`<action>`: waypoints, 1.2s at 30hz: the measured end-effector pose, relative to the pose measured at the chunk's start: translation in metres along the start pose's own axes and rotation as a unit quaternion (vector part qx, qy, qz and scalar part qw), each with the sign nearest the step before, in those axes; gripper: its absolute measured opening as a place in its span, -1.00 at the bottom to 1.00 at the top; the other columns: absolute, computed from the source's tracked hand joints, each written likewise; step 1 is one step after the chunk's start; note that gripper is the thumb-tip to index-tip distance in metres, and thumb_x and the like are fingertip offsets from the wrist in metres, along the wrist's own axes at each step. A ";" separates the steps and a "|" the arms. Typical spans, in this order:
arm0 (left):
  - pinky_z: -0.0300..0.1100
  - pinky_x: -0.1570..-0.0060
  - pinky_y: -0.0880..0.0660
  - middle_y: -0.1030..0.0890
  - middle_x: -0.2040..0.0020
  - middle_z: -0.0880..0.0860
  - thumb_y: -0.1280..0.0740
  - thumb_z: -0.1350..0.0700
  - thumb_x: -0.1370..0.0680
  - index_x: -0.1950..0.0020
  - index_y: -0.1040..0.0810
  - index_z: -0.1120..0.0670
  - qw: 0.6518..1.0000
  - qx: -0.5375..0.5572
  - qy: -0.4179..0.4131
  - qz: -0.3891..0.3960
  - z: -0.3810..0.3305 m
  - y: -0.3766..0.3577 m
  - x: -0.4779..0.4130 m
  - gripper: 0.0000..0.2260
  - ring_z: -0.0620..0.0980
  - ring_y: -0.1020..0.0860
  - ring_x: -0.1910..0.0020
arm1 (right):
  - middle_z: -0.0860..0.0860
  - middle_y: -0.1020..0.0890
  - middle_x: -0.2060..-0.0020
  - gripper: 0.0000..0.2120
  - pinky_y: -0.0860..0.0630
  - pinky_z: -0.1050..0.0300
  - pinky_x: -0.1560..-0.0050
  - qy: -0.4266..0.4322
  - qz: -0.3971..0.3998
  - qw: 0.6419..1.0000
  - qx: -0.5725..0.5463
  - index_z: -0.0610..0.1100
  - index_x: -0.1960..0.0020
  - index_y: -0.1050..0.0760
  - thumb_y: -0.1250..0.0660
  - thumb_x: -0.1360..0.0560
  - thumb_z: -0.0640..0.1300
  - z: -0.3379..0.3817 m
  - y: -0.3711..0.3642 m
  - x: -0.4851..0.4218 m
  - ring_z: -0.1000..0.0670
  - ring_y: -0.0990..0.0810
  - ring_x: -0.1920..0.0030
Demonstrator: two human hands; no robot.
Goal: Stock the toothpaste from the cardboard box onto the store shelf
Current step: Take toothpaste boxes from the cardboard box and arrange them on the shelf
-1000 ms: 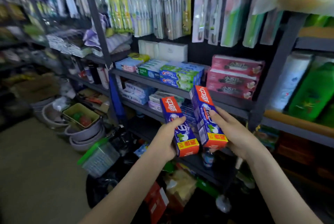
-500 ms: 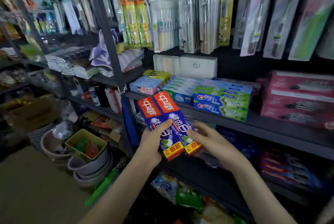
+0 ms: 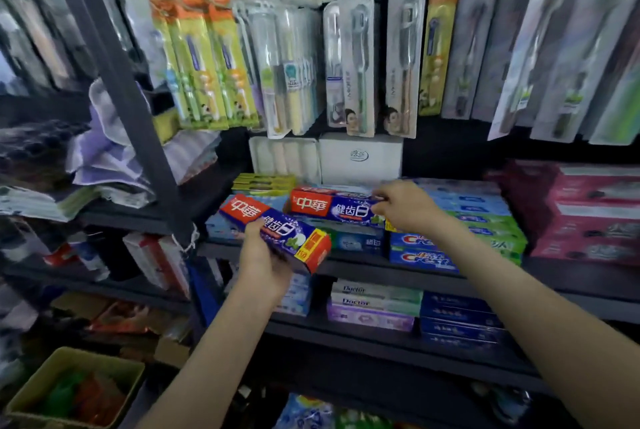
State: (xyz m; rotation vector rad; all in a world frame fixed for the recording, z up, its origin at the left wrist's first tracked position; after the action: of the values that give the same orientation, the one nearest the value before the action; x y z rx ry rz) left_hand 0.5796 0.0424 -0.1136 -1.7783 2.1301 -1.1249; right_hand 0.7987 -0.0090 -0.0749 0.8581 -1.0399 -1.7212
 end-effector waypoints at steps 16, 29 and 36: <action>-0.11 0.06 -0.54 -0.62 -0.06 0.14 -0.26 0.14 -0.59 -0.35 -0.40 0.23 0.996 -0.021 0.005 0.081 0.007 0.018 -0.087 -0.64 0.03 -0.62 -0.01 | -0.16 -0.52 -0.26 -0.64 -0.47 0.05 -0.17 -0.054 0.021 0.990 0.130 -0.21 -0.32 -0.47 -0.27 -0.53 -0.22 -0.017 -0.020 -0.119 -0.17 -0.49 -0.23; -0.10 -0.03 -0.55 -0.63 -0.11 0.10 -0.36 0.10 -0.43 -0.25 -0.46 0.09 0.989 -0.002 0.001 0.145 0.019 0.005 -0.085 -0.61 0.06 -0.60 -0.13 | -0.04 -0.49 -0.26 -0.47 -0.39 0.13 -0.19 0.026 0.001 0.997 -0.078 -0.05 -0.42 -0.34 -0.32 -0.52 0.12 0.007 -0.007 -0.069 -0.02 -0.46 -0.24; -0.13 -0.21 -0.49 -0.62 -0.17 0.08 -0.30 0.13 -0.59 -0.31 -0.43 0.12 0.975 -0.103 -0.032 0.193 0.031 -0.028 -0.074 -0.70 0.01 -0.58 -0.20 | 0.01 -0.55 -0.19 -0.49 -0.46 0.20 -0.06 0.062 0.062 0.995 -0.043 -0.08 -0.36 -0.40 -0.42 -0.47 0.03 0.029 -0.012 -0.040 0.05 -0.53 -0.11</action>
State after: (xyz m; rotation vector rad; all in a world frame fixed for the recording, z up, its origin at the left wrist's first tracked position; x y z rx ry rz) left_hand 0.6404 0.0942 -0.1432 -1.3569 2.4824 -0.7628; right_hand 0.7830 0.0387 -0.0702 0.8194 -0.9105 -1.5767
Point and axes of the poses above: each hand's wrist, its own x-axis away from the middle knuckle, its own y-axis out of the back of the hand, z = x × y, the point moved 2 cm from there along -x, towards the middle knuckle
